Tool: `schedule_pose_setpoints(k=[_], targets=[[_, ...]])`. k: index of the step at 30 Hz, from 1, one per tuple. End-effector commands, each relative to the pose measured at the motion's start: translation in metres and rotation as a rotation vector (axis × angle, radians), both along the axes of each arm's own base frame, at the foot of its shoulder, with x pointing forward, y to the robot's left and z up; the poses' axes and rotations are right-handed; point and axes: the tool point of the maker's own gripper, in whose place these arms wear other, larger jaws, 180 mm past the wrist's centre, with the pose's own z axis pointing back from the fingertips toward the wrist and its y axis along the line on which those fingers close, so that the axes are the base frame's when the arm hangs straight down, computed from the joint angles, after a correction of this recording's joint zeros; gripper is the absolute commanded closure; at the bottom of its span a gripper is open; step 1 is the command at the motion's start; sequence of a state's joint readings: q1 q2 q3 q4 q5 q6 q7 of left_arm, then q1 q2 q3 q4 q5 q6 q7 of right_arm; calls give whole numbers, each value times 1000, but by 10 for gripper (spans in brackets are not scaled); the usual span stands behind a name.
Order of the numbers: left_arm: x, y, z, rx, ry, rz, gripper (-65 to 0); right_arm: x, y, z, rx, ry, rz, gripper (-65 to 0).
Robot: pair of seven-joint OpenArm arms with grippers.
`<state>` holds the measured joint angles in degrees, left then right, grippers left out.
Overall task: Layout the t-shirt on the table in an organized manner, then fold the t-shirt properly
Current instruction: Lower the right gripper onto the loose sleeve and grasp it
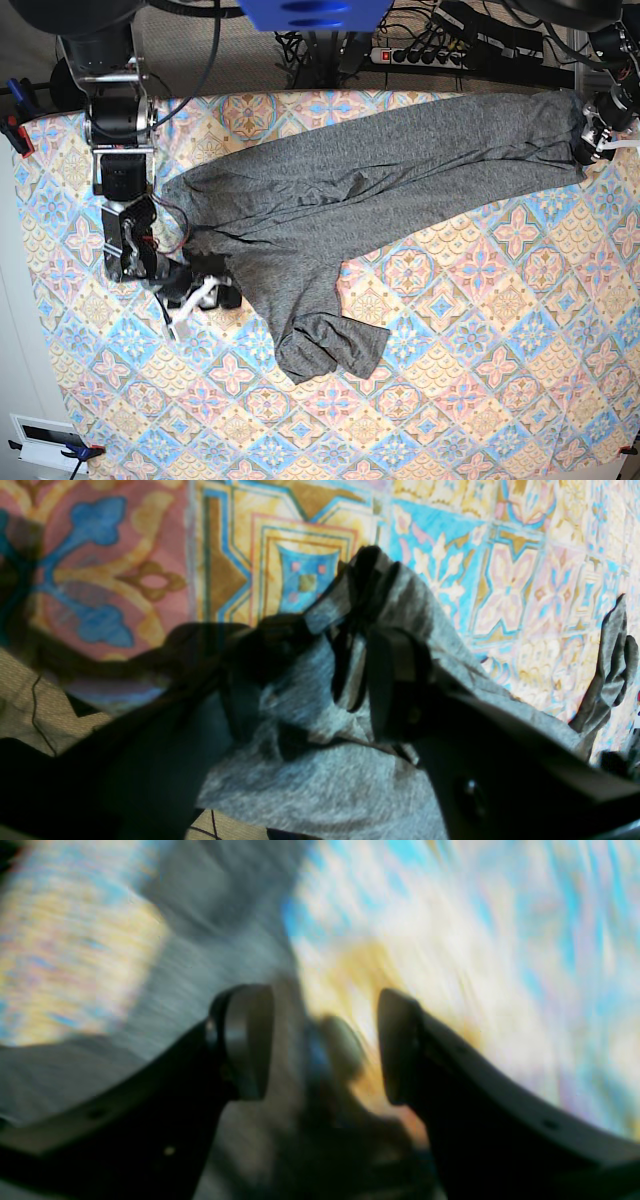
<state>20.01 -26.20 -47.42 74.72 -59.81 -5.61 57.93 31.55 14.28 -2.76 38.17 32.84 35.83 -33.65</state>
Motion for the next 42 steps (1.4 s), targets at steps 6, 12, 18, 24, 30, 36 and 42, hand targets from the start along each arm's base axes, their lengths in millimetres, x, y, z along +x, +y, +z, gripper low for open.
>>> schedule_pose_setpoints(k=[6, 12, 18, 24, 30, 36, 42], targets=[[5, 9, 11, 27, -20, -7, -324, 24, -5, 27, 47, -108, -44, -321], [5, 8, 11, 26, -19, -8, -324, 25, -4, 28, 51, -115, -46, -320], [5, 8, 12, 24, -21, -7, -324, 15, 49, 15, 36, -84, 67, -320], [5, 8, 12, 24, -21, -7, -324, 3, 87, -1, -56, -66, 196, -322], [3, 0, 5, 1, -21, 1, -324, 0, 122, 3, -7, -73, 228, -322], [4, 0, 5, 0, -23, 2, -324, 5, 124, 9, -5, -86, 229, -322], [6, 0, 6, 1, -28, 2, -324, 29, 125, 39, -6, -151, 226, -320]])
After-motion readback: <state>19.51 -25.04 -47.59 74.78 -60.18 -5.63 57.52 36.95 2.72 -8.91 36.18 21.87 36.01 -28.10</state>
